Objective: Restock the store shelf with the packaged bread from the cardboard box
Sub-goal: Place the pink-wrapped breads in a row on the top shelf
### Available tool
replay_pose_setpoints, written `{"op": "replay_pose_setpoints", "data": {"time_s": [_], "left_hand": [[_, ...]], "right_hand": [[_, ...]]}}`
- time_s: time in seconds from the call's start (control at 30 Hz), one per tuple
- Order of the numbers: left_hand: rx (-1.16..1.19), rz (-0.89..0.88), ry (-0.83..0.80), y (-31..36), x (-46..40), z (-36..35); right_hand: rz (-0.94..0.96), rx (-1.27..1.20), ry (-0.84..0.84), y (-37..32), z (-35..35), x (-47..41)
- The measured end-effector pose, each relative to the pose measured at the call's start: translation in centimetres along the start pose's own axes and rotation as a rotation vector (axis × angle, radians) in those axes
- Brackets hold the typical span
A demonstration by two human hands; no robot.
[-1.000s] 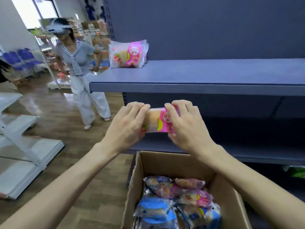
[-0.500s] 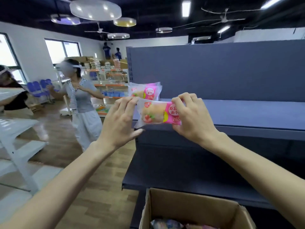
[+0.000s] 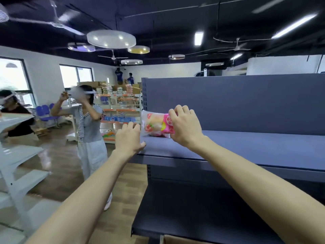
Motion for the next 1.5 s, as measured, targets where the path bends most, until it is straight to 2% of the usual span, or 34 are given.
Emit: {"op": "replay_pose_setpoints", "data": {"time_s": [0.23, 0.37, 0.77, 0.93, 1.17, 1.27, 1.37, 1.5], "left_hand": [[0.386, 0.256, -0.026, 0.8, -0.1, -4.0], [0.499, 0.254, 0.029, 0.5, -0.1, -5.2], [0.486, 0.264, 0.066, 0.5, -0.2, -5.4], [0.525, 0.156, 0.08, 0.6, -0.3, -5.4], [0.507, 0.116, -0.021, 0.7, -0.5, -5.6], [0.495, 0.115, -0.039, 0.7, -0.5, -5.6], [0.487, 0.125, -0.054, 0.8, -0.6, -5.7], [0.472, 0.111, -0.102, 0.7, -0.8, -6.0]], "right_hand": [[-0.051, -0.033, -0.08, -0.7, -3.6, -1.9], [-0.087, -0.045, -0.124, -0.5, -6.0, -2.3], [-0.063, -0.141, -0.166, -1.3, -10.2, -3.9], [-0.075, -0.183, -0.157, -1.2, -11.2, -3.7], [-0.079, -0.308, -0.19, -0.9, -11.1, -3.4], [-0.08, -0.418, -0.124, -0.9, -10.7, -2.8], [0.021, -0.44, -0.008, -1.8, -10.1, -2.4], [0.065, -0.424, -0.145, -2.6, -9.9, -3.1]]}}
Point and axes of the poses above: each hand's wrist, its own x-axis away from the middle knuckle, its own z-axis out of the back of the hand, y = z × x, the point moved 3 cm from there along -x, towards the middle knuckle, and after that the axes turned 1 degree about -x, right-handed, at the moved point
